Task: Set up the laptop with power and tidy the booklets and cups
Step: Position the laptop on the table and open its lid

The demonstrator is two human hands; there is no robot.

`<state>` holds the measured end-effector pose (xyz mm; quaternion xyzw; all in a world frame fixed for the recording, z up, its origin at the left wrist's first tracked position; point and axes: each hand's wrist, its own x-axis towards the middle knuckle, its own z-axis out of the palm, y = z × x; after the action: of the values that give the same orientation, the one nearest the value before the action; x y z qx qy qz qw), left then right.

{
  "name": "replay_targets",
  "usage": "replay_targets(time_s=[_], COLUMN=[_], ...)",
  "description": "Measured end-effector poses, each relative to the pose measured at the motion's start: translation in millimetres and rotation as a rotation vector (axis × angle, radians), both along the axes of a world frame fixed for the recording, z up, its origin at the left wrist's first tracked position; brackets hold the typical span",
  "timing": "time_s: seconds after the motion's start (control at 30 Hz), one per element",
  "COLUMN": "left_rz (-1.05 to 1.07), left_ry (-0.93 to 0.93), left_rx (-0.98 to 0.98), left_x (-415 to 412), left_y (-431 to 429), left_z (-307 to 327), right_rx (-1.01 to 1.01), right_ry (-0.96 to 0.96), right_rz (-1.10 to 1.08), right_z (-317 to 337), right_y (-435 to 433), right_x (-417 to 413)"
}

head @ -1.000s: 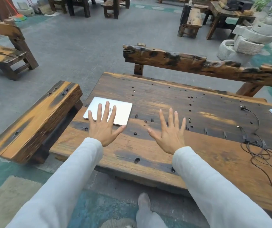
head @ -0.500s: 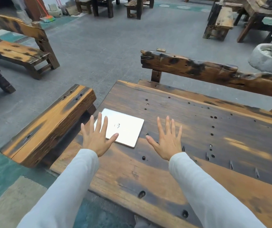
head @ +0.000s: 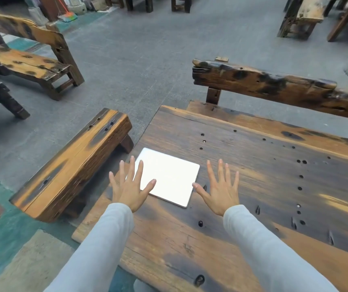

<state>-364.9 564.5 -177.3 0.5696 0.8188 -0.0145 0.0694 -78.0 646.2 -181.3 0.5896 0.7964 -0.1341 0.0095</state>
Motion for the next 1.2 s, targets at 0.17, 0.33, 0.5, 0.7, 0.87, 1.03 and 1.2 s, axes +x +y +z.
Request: replay_targets(time_s=[0.17, 0.33, 0.5, 0.7, 0.87, 1.03, 1.2], left_rz=[-0.037, -0.054, -0.077, -0.081, -0.125, -0.105, -0.061], left_ry=[-0.044, -0.17, -0.244, -0.433, -0.465, -0.513, -0.519], left_rx=[-0.051, -0.074, -0.085, -0.106, -0.231, -0.253, -0.305], left_x=[-37, -82, -119, -142, -153, -160, -158], left_y=[27, 61, 91, 107, 125, 138, 141], left_z=[-2, -8, -33, -66, -103, -133, -145], right_rx=[-0.034, -0.111, -0.261, -0.428, -0.476, -0.511, -0.609], right_ry=[-0.024, -0.046, -0.046, -0.007, 0.095, 0.164, 0.19], right_rz=[-0.066, -0.149, -0.276, -0.375, -0.458, -0.523, -0.674], right_z=[-15, -25, -39, -66, -96, -125, -139], right_y=[14, 26, 40, 54, 59, 56, 56], right_x=[-30, -64, -92, -105, -119, -128, -129])
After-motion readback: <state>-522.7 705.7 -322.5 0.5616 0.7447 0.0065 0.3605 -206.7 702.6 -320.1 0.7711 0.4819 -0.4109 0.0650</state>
